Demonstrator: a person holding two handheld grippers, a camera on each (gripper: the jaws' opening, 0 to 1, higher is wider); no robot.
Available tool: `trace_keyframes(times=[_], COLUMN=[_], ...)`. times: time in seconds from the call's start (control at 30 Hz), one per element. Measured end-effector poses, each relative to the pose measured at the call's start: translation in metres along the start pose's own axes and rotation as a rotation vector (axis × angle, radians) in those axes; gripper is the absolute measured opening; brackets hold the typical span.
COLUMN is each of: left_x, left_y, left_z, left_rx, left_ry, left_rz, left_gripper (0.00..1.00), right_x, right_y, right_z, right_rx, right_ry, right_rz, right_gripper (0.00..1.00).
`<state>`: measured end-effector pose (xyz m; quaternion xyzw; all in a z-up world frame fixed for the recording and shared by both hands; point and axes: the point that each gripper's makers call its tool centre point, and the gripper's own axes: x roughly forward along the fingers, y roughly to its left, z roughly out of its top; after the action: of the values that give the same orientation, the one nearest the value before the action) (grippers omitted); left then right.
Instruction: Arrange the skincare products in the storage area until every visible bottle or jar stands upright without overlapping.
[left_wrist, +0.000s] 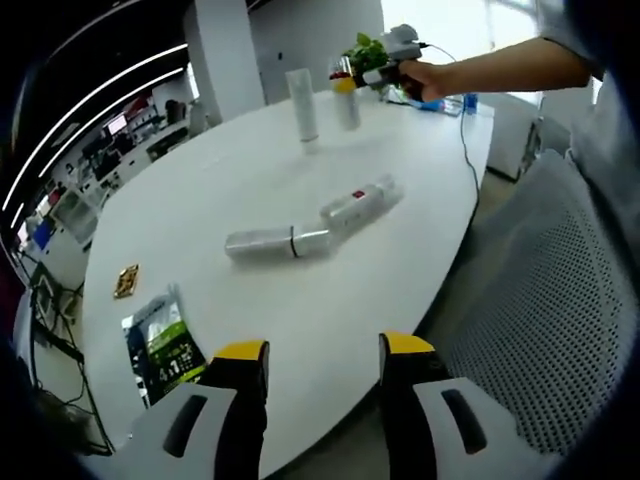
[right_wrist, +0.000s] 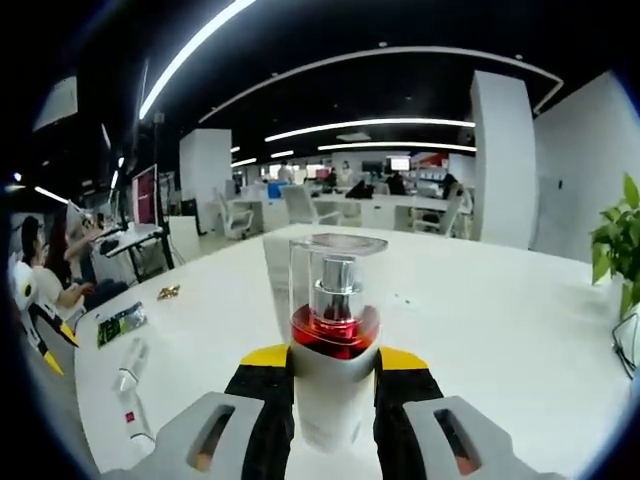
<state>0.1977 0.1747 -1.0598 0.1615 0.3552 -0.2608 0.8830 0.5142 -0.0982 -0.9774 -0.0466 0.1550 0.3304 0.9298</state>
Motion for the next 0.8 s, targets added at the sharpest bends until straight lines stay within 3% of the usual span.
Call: trace_keyframes(times=[0.43, 0.8], left_x=[0.001, 0.001], left_y=[0.0, 0.0], left_z=[-0.004, -0.005], left_rx=[0.002, 0.002], left_ry=[0.018, 0.026], left_rz=[-0.003, -0.001], left_gripper=[0.39, 0.39], right_x=[0.028, 0.035], right_y=[-0.021, -0.023], right_z=[-0.006, -0.012], right_rx=[-0.005, -0.035], right_ry=[-0.019, -0.023], right_rz=[0.036, 0.053], right_gripper=[0.22, 0.22])
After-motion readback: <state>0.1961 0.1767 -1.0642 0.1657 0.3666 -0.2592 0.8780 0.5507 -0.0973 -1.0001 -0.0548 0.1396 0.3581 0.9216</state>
